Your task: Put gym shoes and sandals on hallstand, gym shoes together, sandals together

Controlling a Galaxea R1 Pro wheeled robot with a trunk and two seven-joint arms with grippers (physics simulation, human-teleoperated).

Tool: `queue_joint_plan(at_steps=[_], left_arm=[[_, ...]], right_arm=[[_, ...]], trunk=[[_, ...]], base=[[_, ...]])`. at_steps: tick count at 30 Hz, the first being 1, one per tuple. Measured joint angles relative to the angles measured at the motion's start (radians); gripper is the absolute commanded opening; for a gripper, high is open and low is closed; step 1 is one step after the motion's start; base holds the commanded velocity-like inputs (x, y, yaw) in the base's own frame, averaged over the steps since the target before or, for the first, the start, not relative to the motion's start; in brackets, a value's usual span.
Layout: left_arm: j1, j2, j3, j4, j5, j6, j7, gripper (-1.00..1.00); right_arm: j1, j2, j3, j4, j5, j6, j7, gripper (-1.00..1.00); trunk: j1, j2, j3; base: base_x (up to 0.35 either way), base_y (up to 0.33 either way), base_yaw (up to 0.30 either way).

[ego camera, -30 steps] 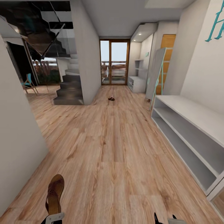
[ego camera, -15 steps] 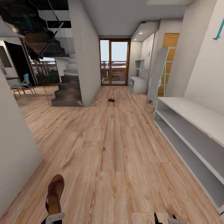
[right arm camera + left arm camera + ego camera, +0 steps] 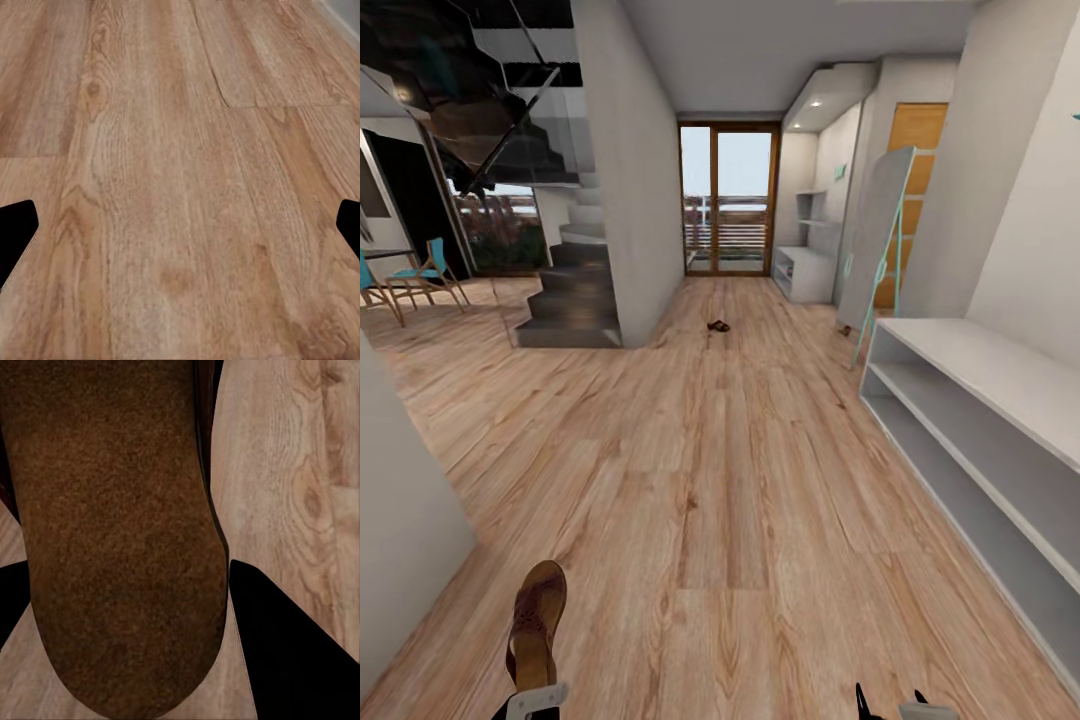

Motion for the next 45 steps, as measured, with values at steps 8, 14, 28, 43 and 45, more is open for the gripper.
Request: queue_joint_plan(at_steps=[8, 14, 28, 43, 45], left_arm=[[0.000, 0.000, 0.000, 0.001, 0.000, 0.000, 0.000, -1.00], [0.000, 0.000, 0.000, 0.000, 0.000, 0.000, 0.000, -1.00], [0.000, 0.000, 0.000, 0.001, 0.000, 0.000, 0.000, -1.00], [0.000, 0.000, 0.000, 0.001, 0.000, 0.000, 0.000, -1.00], [0.000, 0.000, 0.000, 0.001, 0.000, 0.000, 0.000, -1.00]], right_arm=[[0.000, 0.000, 0.000, 0.000, 0.000, 0.000, 0.000, 1.00], [0.000, 0.000, 0.000, 0.000, 0.000, 0.000, 0.000, 1.00], [0.000, 0.000, 0.000, 0.000, 0.000, 0.000, 0.000, 1.00], [0.000, 0.000, 0.000, 0.014, 0.001, 0.000, 0.000, 1.00], [0.000, 0.000, 0.000, 0.025, 0.000, 0.000, 0.000, 1.00]], trunk=[[0.000, 0.000, 0.000], [0.000, 0.000, 0.000], [0.000, 0.000, 0.000], [0.000, 0.000, 0.000], [0.000, 0.000, 0.000]], base=[[0.340, 0.000, 0.000], [0.340, 0.000, 0.000], [0.340, 0.000, 0.000], [0.340, 0.000, 0.000], [0.340, 0.000, 0.000]])
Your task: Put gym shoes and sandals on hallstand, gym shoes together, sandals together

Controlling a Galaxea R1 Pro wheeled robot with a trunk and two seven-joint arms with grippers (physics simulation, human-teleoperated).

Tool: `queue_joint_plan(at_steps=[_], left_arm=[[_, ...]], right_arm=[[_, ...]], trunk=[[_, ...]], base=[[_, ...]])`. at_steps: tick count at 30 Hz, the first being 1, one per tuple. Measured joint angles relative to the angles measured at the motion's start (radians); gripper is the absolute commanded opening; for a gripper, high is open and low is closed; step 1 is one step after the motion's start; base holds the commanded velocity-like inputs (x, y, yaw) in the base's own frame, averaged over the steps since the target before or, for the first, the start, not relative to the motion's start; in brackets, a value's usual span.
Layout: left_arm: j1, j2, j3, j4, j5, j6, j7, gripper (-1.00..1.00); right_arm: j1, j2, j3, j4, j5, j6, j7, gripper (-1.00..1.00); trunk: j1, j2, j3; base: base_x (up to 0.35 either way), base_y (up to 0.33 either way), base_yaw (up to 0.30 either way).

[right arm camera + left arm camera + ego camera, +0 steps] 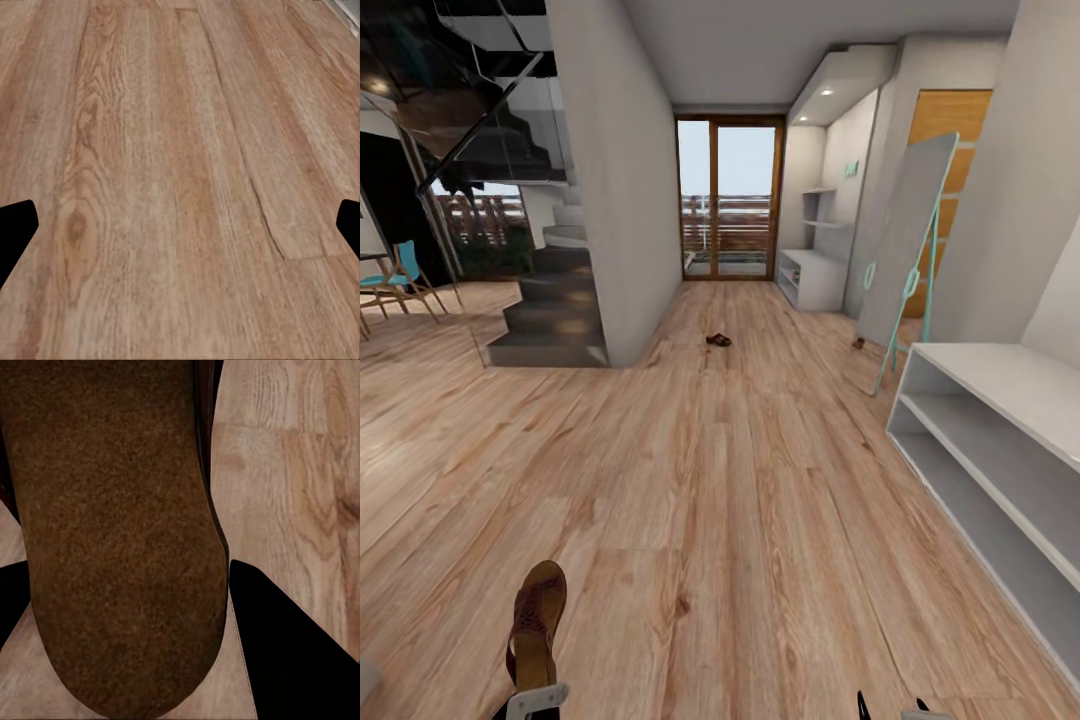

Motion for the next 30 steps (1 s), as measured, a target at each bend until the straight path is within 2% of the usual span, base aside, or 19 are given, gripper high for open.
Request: queue_joint_plan(at_steps=[12, 30], left_arm=[[0.000, 0.000, -0.001, 0.008, 0.000, -0.001, 0.000, -1.00], [0.000, 0.000, -0.002, 0.017, 0.000, -0.002, 0.000, -1.00]], right_arm=[[0.000, 0.000, 0.000, 0.004, 0.000, 0.000, 0.000, 1.00], [0.000, 0.000, 0.000, 0.004, 0.000, 0.000, 0.000, 1.00]], trunk=[[0.000, 0.000, 0.000], [0.000, 0.000, 0.000]], base=[[0.340, -0.003, 0.000], [0.340, -0.070, 0.000]])
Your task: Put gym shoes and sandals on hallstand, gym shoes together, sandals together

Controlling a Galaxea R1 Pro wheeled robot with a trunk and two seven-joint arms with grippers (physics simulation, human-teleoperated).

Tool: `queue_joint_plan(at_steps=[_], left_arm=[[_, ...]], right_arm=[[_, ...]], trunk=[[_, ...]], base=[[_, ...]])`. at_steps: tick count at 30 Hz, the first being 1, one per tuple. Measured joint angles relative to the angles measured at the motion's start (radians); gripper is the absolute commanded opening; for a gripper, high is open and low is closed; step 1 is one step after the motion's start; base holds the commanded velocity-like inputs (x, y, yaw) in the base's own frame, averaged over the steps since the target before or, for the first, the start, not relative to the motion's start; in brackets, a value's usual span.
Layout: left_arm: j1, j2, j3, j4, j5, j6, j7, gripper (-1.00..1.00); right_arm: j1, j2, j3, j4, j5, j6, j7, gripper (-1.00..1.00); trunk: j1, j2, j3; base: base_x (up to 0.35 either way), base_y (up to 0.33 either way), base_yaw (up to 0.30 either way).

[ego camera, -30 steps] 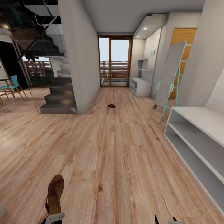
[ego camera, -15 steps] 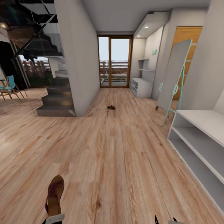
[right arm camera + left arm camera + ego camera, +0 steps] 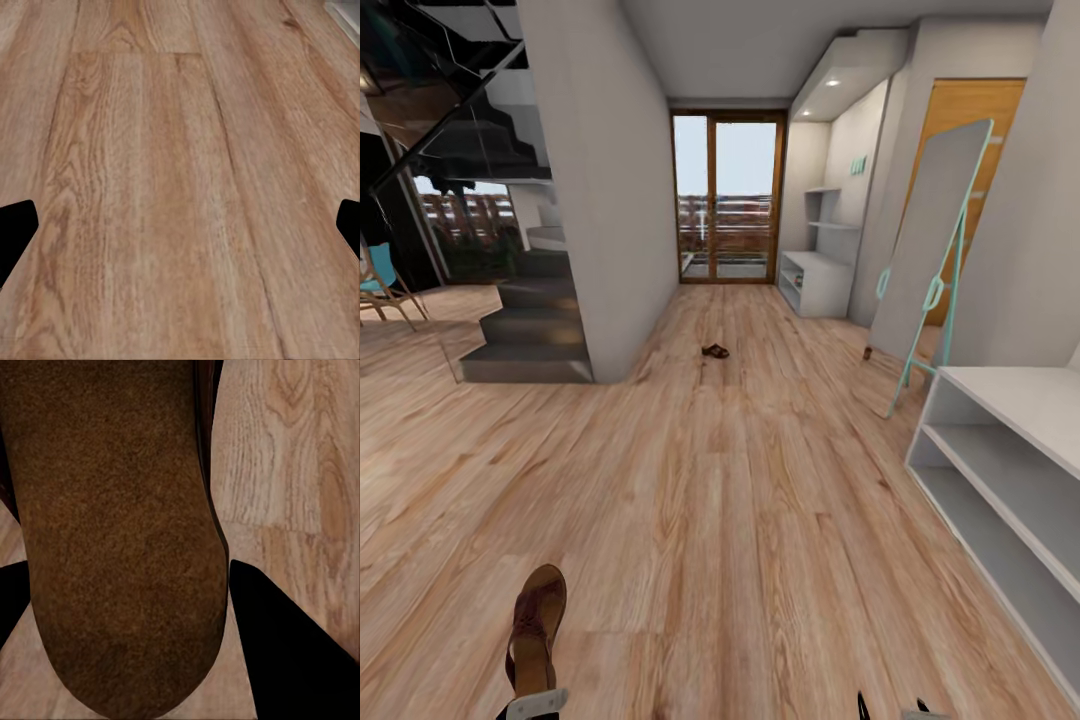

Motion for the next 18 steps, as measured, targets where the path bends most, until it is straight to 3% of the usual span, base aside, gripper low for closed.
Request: queue_joint_plan(at_steps=[18], left_arm=[[0.000, 0.000, 0.001, 0.000, 0.000, 0.000, 0.000, -1.00]], right_arm=[[0.000, 0.000, 0.000, 0.000, 0.000, 0.000, 0.000, 1.00]], trunk=[[0.000, 0.000, 0.000]], base=[[0.340, -0.077, 0.000]])
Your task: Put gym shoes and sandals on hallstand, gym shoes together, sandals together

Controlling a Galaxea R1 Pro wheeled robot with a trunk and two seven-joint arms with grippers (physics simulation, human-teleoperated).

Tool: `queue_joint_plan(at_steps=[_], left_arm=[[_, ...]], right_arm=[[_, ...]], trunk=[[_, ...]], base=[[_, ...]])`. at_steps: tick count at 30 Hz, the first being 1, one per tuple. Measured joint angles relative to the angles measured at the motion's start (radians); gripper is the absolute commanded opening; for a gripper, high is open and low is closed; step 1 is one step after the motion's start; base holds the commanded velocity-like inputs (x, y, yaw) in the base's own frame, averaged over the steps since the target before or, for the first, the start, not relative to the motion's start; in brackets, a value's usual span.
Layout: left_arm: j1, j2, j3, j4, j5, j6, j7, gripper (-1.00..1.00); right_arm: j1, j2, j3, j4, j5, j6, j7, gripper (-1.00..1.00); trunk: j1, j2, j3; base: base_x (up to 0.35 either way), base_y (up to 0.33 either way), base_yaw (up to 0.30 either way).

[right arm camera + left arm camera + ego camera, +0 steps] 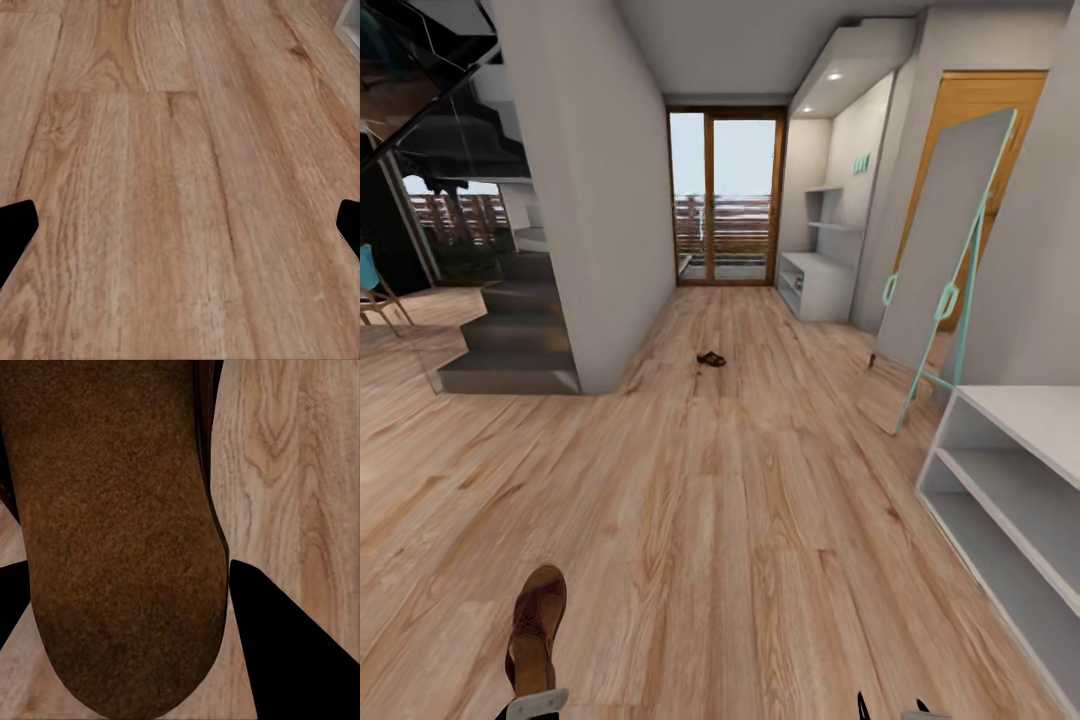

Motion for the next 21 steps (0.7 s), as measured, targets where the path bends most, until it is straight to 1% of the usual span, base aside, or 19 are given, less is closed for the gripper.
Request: queue_joint_plan(at_steps=[21], left_arm=[[0.000, 0.000, 0.000, 0.000, 0.000, 0.000, 0.000, -1.00]], right_arm=[[0.000, -0.001, 0.000, 0.000, 0.000, 0.000, -0.001, 1.00]], trunk=[[0.000, 0.000, 0.000]], base=[[0.340, -0.077, 0.000]])
